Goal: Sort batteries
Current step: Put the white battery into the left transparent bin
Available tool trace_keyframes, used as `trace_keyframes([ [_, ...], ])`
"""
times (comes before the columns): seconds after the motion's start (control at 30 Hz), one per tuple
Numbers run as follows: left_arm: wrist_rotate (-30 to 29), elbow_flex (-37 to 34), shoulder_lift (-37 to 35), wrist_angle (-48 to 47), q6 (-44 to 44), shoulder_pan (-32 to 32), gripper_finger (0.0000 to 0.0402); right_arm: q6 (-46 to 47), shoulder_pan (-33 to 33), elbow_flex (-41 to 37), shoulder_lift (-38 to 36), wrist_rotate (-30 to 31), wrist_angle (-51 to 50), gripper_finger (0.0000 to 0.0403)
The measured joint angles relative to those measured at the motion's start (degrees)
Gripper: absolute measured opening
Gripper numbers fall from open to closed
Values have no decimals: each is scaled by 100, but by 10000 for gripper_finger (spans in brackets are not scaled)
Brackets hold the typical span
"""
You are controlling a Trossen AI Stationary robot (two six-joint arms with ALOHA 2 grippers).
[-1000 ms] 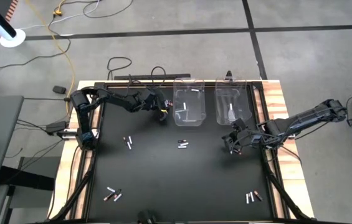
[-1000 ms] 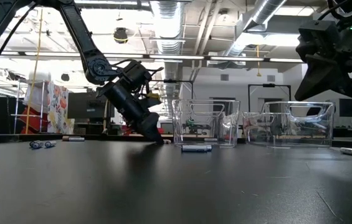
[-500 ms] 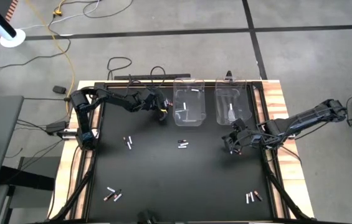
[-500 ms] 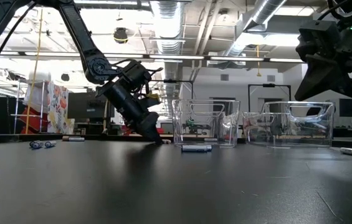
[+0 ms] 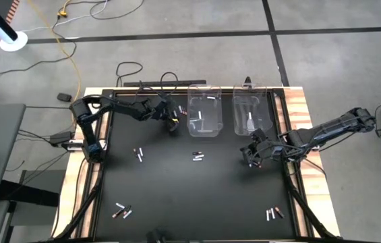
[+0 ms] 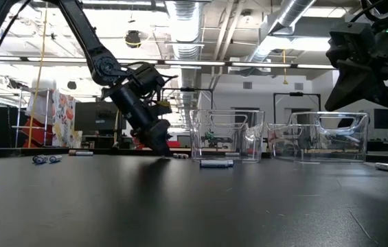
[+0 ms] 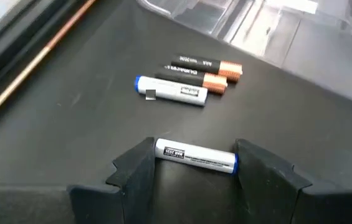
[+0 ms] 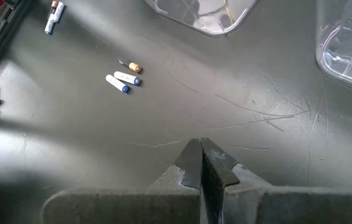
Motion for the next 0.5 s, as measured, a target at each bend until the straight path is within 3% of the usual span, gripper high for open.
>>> trace_keyframes([
  [0.37, 50, 13, -1101, -708, -15, 0, 209, -12, -2, 0, 0, 0, 3, 17],
  [0.5, 79, 13, -1584, -517, -17, -2, 209, -11, -2, 0, 0, 0, 3, 17],
])
